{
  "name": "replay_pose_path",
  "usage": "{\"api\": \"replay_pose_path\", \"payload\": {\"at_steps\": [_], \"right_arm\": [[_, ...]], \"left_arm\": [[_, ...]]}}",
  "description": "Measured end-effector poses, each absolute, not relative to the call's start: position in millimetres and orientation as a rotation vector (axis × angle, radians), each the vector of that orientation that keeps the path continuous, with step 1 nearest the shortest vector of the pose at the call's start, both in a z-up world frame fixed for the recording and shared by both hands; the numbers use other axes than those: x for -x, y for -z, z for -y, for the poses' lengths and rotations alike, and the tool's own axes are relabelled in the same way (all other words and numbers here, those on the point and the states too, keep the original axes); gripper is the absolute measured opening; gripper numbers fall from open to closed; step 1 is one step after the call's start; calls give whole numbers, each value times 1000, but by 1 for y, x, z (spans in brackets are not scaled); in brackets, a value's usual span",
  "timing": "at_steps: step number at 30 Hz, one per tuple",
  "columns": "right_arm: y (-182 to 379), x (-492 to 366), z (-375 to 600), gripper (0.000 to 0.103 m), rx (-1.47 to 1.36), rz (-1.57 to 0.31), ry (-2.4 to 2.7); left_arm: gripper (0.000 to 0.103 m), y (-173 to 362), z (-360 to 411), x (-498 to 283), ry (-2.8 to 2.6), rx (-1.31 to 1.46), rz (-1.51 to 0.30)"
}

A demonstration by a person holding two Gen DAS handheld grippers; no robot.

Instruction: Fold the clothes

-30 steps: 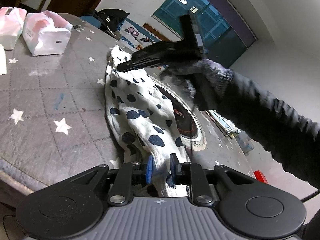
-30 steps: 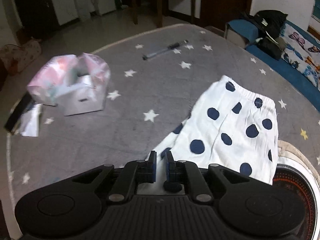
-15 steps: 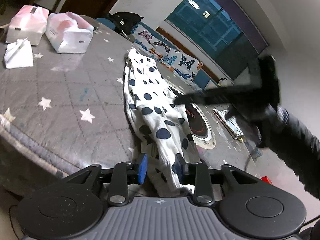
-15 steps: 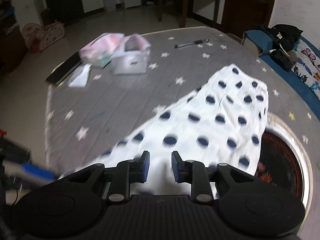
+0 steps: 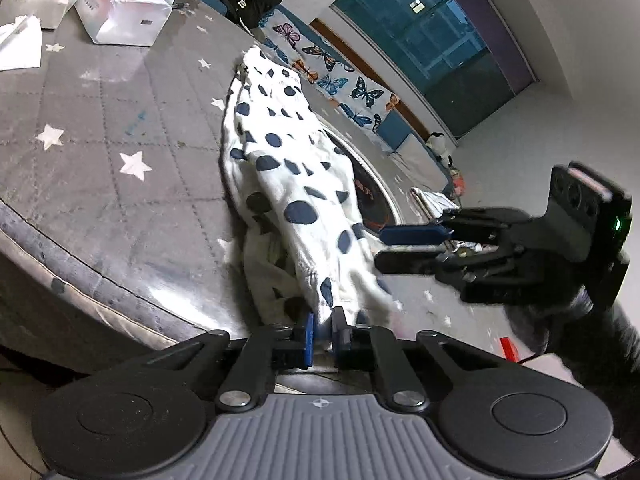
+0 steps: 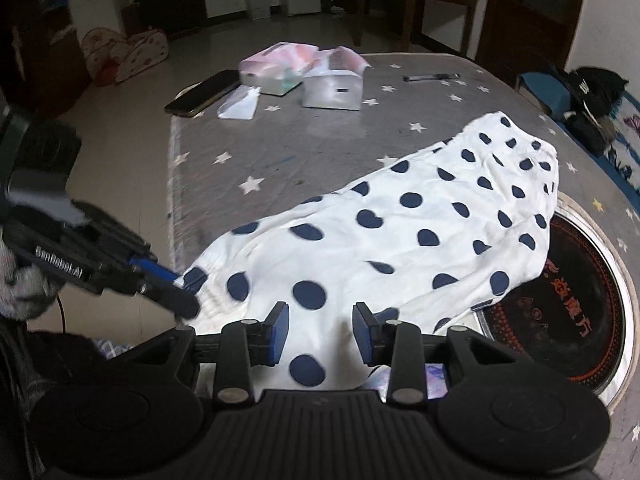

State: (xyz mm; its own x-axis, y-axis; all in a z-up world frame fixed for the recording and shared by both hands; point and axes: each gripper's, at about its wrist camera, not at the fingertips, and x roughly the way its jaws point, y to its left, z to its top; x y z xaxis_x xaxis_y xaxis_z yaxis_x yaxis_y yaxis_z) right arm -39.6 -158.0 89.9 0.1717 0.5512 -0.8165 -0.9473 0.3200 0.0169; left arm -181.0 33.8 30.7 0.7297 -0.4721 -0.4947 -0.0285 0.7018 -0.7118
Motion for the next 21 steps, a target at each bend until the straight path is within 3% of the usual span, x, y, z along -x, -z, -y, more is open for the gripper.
{"api": "replay_pose_path", "payload": {"at_steps": [4,9,13,18,21], "right_arm": [[-90,49,161,36,578,-819,-1170],[-72,55,160,36,603,-856,-1186],[-66,59,161,36,634,-854,-1201],[-60,61,162,36,654,-876,-1209],[-61,62,161,36,659,-876,-1214]], "left_arm": [[8,-47,-39,191,318,841,-679],[13,-31,-42,187,229,791,-786],[38,-45,-50,194,250,736,-753],[36,-80,-56,190,249,575,-658],[22,-93,-51,167,308,538,-589]]}}
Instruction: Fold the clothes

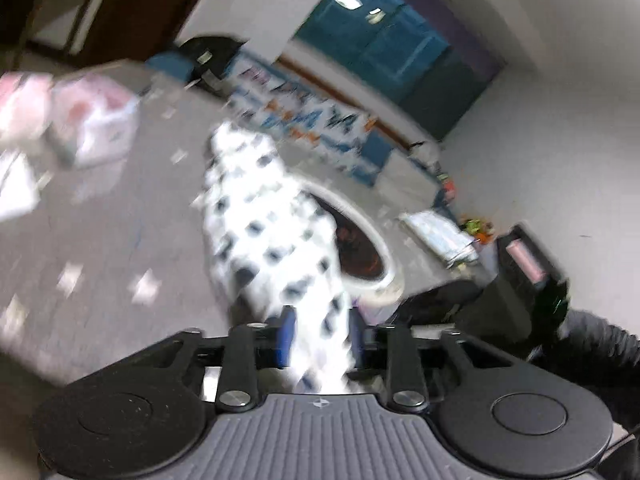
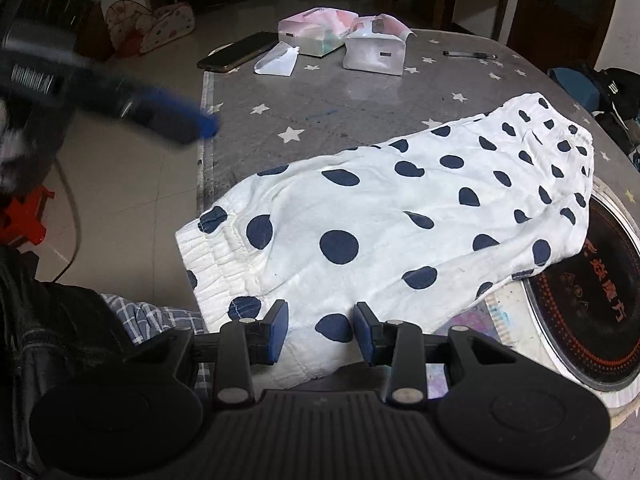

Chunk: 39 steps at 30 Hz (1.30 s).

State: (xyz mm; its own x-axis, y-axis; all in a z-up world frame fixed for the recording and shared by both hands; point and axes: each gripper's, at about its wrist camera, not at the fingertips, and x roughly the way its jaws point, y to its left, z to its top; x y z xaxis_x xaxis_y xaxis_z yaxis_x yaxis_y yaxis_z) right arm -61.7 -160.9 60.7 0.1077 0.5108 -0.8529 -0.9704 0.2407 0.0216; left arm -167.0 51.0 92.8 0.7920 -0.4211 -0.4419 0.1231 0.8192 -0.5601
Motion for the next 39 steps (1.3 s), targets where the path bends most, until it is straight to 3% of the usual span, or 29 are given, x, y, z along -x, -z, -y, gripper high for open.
{"api": "replay_pose_path", "payload": {"at_steps": [3,8,15,16,28,39], "right_arm": [[-61,63,161,36,662,-875,-1211],[-61,65,163,36,658,-878,-1203],[-58,60,170,37,601,-908,-1203],[-58,58,170,37,595,-913,-1205],[-92,4,176,38,489,-830,-1114],[-64,-82,188,35,313,-847,-892]], "left_arm": [[19,-91,-37,132,383,501,-562],[15,-63,-22,89,412,441,-668],[15,-17,-40,81,364,511,-764],[10,-12,-43,81,357,525,-775],[13,-44,-53,67,374,506,-675],[13,-26,-66,55,277,486,-762]]}}
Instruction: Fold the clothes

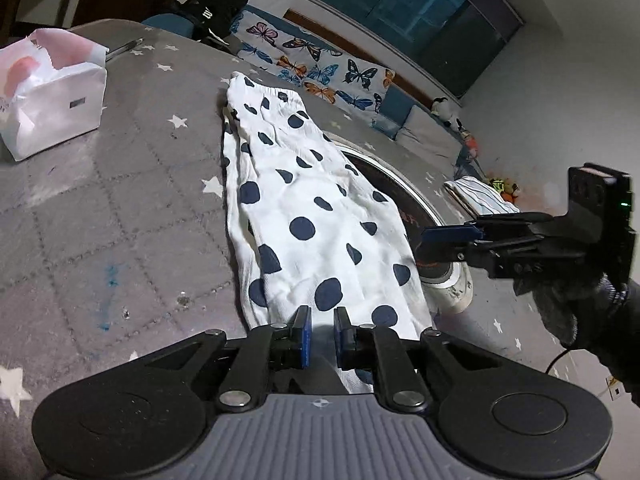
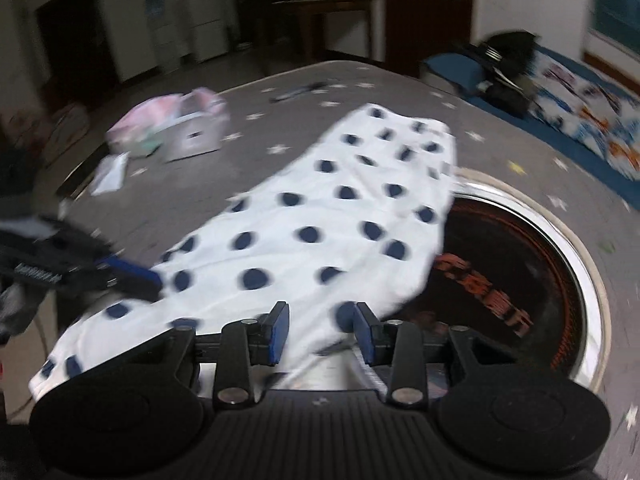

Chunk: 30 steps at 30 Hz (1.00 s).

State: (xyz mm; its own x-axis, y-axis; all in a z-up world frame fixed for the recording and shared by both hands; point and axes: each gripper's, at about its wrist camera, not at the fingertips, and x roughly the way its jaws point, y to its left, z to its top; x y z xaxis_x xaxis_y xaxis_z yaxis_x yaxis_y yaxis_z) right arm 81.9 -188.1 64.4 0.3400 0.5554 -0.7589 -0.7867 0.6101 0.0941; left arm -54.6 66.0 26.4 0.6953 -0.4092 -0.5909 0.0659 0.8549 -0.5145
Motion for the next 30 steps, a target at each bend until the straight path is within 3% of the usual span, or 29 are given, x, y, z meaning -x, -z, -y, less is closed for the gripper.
{"api": "replay_pose_path", "payload": {"at_steps": [9,30], "right_arm": [[-40,-118,206,32,265,-866,-753],[-30,-128,193,32,116,-854,-868]], "left_arm": [[13,-49,-47,18,306,381,-729],[15,-24,-50,-11,270,385,-804]]}}
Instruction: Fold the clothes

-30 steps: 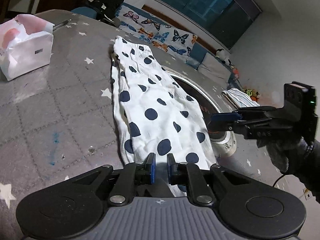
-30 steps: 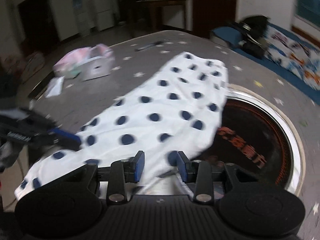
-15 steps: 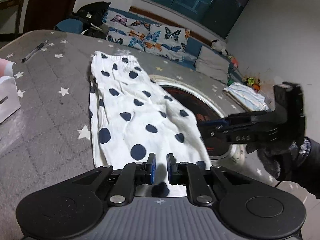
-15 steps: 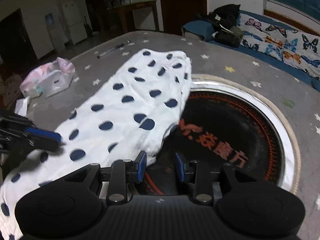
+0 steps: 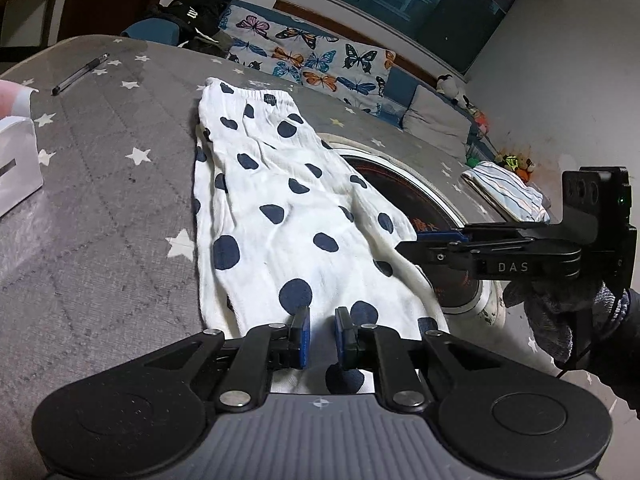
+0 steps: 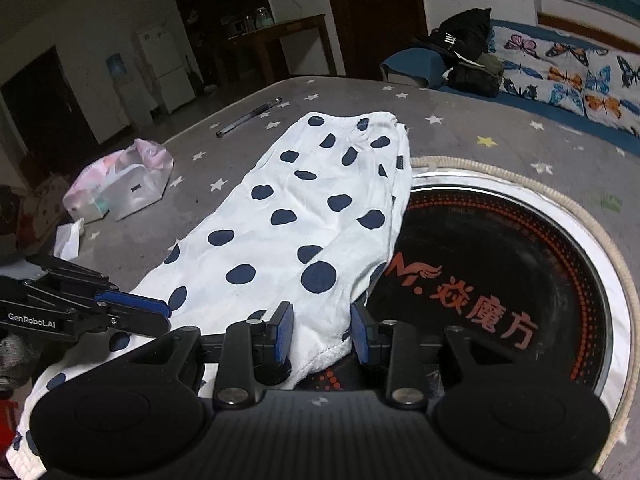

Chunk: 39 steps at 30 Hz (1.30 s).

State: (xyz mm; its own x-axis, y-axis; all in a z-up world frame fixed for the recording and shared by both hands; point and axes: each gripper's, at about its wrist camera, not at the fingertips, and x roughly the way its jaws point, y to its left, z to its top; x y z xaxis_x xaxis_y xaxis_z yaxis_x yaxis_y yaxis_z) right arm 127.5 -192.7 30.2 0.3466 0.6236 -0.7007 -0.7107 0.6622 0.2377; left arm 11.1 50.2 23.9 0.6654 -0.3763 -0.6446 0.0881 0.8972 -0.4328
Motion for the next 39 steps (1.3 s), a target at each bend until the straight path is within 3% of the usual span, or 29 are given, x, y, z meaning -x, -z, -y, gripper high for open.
{"api": "replay_pose_path", "payload": {"at_steps": [1,5,8,28,39], "right_arm": [[-29,-128,194,32,110,-859,-875],[-26,-131,197,8,76,-879,-895],[-34,-127,202,5,101,-847,-874],[-48,-103,205,8,183,-763,-874],[-34,-97,193,8,333,-819,-845]], "left_arm": [[15,-24,-50,-11,270,388,-804],[15,-24,-51,-12,268,395,-802],[15,-23,-52,-12,269,399,-799],[16,-22,-53,-9,268,393,-786],[18,-29,-63,-1,235,362,-790]]}}
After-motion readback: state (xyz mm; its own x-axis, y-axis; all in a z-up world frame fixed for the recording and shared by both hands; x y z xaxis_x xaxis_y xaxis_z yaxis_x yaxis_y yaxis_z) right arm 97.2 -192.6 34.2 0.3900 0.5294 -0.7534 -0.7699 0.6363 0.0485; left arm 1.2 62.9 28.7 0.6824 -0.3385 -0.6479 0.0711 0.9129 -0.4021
